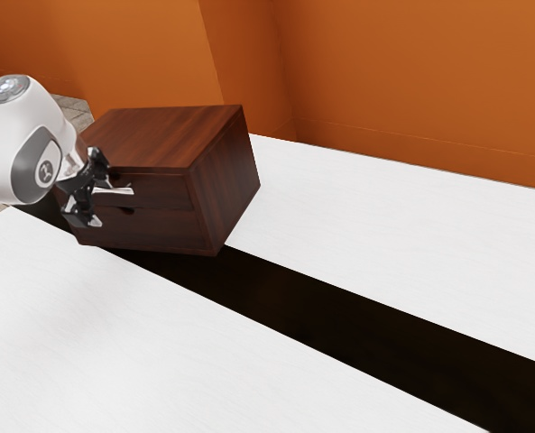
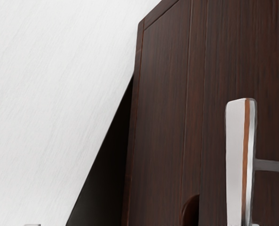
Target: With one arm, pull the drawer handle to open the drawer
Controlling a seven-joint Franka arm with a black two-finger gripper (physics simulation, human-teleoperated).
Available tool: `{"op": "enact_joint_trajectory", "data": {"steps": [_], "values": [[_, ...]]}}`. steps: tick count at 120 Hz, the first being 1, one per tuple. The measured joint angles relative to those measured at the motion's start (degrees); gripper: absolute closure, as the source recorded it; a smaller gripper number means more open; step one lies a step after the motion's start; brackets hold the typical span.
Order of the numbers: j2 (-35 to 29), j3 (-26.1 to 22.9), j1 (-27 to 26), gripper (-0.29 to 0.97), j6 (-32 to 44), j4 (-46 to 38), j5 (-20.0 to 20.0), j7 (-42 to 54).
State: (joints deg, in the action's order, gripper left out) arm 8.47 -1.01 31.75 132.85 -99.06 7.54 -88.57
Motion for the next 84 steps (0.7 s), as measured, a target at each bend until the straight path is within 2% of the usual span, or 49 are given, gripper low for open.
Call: {"op": "enact_joint_trajectory", "data": {"steps": [45,84], "values": [[-2.37,-0.02,0.07,0.3,-1.78,-2.46,-0.34,2.13],[-6.25,0.09,0.18,0.35,-2.52,-6.82,-0.5,1.69]]}}
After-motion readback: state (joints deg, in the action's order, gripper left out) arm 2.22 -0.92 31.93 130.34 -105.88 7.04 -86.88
